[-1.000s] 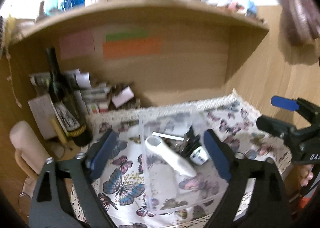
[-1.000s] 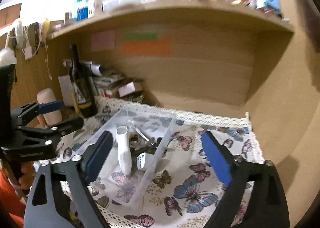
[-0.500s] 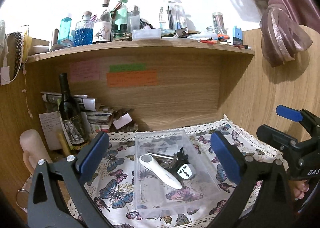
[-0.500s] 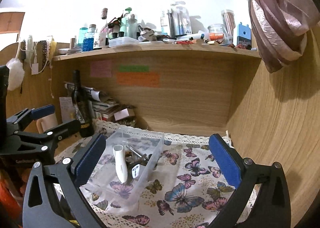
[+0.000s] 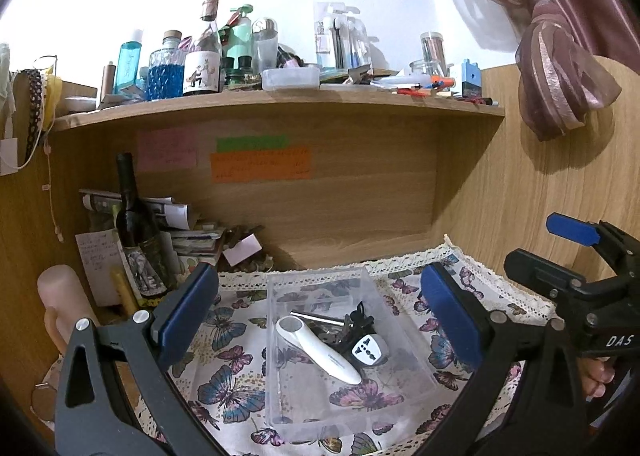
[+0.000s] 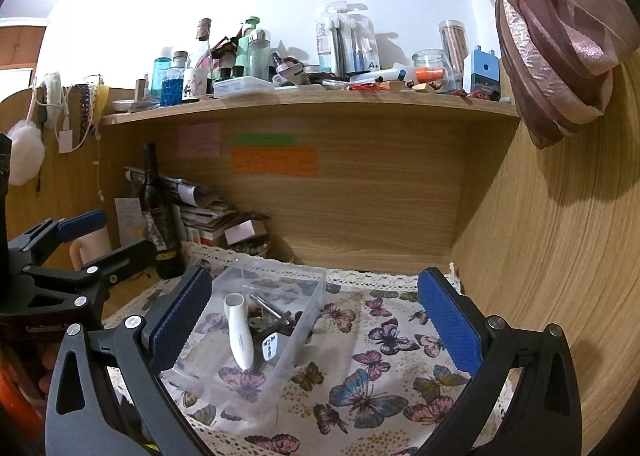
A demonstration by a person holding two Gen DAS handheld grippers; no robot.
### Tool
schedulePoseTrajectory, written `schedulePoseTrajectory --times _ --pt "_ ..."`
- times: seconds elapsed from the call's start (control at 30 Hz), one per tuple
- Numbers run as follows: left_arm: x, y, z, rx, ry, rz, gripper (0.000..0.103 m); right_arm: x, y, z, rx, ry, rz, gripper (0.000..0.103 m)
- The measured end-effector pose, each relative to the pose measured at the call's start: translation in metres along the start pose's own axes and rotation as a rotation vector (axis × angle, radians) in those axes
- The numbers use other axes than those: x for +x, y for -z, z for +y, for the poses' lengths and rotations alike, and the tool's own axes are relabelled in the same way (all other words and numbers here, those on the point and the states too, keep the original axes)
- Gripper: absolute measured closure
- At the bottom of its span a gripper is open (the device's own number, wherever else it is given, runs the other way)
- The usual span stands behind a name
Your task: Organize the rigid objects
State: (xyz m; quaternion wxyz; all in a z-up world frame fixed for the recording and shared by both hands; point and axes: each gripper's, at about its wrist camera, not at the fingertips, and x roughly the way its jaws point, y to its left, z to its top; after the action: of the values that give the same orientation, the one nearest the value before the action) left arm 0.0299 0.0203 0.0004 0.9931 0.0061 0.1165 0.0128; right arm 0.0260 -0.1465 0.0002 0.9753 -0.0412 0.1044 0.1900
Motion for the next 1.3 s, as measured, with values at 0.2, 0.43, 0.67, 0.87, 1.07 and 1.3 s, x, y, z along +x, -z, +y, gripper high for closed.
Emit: schedulePoseTrajectory --times 0.2,0.43,0.67,0.87,1.07,1.3 --pt "-0.001 -0.003 -0.001 -0.001 0.012 -0.011 0.000 -0.001 -0.003 0.000 0.000 0.013 -0.013 0.000" --pt "-0.001 -0.003 -0.007 0.017 0.021 -0.015 0.000 -0.002 -0.004 0.000 0.005 0.016 -0.015 0.000" --pt "0.000 -0.003 -0.008 0.022 0.026 -0.010 0.000 -0.002 -0.004 0.000 0.008 0.015 -0.015 0.000" --pt "0.004 -0.002 -0.007 0.016 0.025 -0.002 0.000 0.000 -0.004 -0.003 0.013 0.009 -0.013 0.000" --pt "0.008 -0.002 -0.002 -0.010 0.034 0.015 0.000 0.001 -0.004 -0.003 0.013 0.012 -0.012 0.000" --pt "0.011 -0.001 0.002 -0.024 0.033 0.024 0.000 0.002 -0.004 -0.002 0.009 0.037 -0.014 0.000"
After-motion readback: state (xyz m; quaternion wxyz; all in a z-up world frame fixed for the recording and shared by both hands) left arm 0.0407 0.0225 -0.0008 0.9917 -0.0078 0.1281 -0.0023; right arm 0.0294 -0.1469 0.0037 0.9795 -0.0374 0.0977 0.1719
